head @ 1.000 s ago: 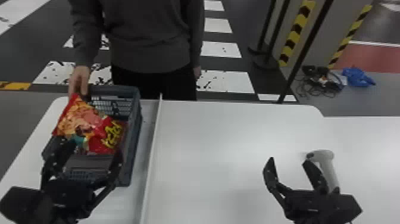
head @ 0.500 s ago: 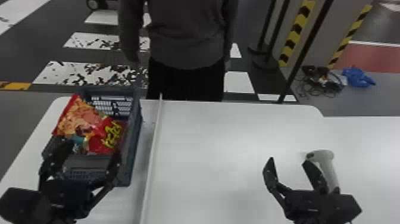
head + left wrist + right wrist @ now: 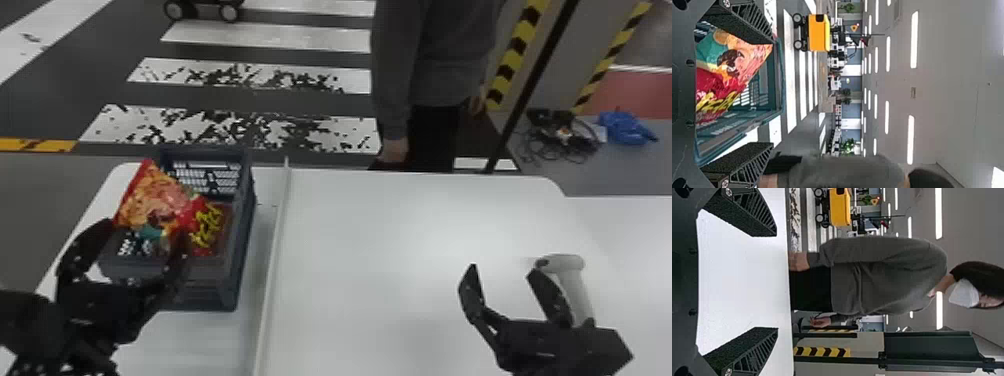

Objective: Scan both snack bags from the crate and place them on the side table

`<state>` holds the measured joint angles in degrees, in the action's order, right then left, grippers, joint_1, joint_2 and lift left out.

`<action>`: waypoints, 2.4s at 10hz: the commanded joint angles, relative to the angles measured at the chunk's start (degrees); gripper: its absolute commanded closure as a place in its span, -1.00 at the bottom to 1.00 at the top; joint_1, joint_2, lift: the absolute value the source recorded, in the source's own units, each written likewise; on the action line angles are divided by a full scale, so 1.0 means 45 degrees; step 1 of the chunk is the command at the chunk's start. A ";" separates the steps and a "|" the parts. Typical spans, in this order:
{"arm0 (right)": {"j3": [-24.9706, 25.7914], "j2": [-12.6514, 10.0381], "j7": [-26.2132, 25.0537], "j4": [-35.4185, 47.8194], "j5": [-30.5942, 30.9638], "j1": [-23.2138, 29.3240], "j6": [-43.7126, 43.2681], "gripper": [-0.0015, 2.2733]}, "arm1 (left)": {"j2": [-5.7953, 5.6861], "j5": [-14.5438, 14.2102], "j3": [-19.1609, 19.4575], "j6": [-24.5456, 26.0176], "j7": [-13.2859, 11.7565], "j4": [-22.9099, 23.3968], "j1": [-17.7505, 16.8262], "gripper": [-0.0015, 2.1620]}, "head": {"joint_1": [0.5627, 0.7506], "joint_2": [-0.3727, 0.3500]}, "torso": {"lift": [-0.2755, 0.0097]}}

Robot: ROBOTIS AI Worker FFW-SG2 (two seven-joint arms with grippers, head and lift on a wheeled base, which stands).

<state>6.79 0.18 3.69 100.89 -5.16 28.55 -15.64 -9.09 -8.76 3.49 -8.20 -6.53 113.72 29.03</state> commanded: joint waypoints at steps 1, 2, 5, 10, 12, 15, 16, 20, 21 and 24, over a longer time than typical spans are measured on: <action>-0.0005 -0.0051 0.0000 -0.0018 0.0034 -0.0035 0.0069 -0.94 | 0.0007 -0.0319 0.0494 0.0798 -0.0151 -0.0173 -0.0513 -0.93 | 0.41 -0.11 | 0.24; -0.0005 -0.0051 0.0000 -0.0018 0.0054 -0.0035 0.0108 -0.94 | 0.0027 -0.0495 0.0787 0.1462 -0.0151 -0.0271 -0.0845 -0.93 | 0.41 -0.05 | 0.24; 0.0014 -0.0051 0.0000 -0.0058 0.0034 -0.0035 0.0147 -0.94 | 0.0007 -0.0710 0.1373 0.3376 -0.0443 -0.0642 -0.1861 -0.93 | 0.41 0.07 | 0.24; 0.0073 -0.0051 0.0000 -0.0136 0.0034 -0.0113 0.0186 -0.94 | -0.0012 -0.1120 0.1881 0.5954 -0.1381 -0.1580 -0.3482 -0.92 | 0.41 0.15 | 0.24; 0.0073 -0.0051 0.0000 -0.0136 0.0034 -0.0113 0.0186 -0.94 | -0.0012 -0.1100 0.1881 0.6658 -0.1733 -0.1580 -0.3814 -0.92 | 0.41 0.13 | 0.24; 0.0131 -0.0051 0.0000 -0.0136 0.0034 -0.0094 0.0186 -0.94 | -0.0012 -0.1081 0.1842 0.7439 -0.2065 -0.1736 -0.4263 -0.89 | 0.41 0.09 | 0.24; 0.0151 -0.0051 0.0000 -0.0136 0.0034 -0.0094 0.0186 -0.94 | -0.0012 -0.1022 0.1764 0.7712 -0.2084 -0.1697 -0.4244 -0.82 | 0.41 0.09 | 0.24; 0.0151 -0.0051 0.0000 -0.0116 0.0015 -0.0074 0.0186 -0.94 | -0.0012 -0.0710 0.1725 0.7751 -0.2826 -0.1287 -0.4165 0.10 | 0.41 0.04 | 0.24; 0.0151 -0.0051 0.0000 -0.0136 0.0015 -0.0074 0.0186 -0.94 | -0.0012 -0.0749 0.1725 0.7790 -0.2611 -0.1209 -0.4165 0.68 | 0.41 0.02 | 0.24; 0.0170 -0.0051 0.0000 -0.0136 -0.0024 -0.0074 0.0186 -0.94 | -0.0012 -0.0378 0.1685 0.8142 -0.1811 -0.0506 -0.3853 0.98 | 0.41 0.06 | 0.24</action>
<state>7.54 0.18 3.69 100.28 -5.25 28.21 -14.80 -9.14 -10.73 11.09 28.52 -14.53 110.97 11.51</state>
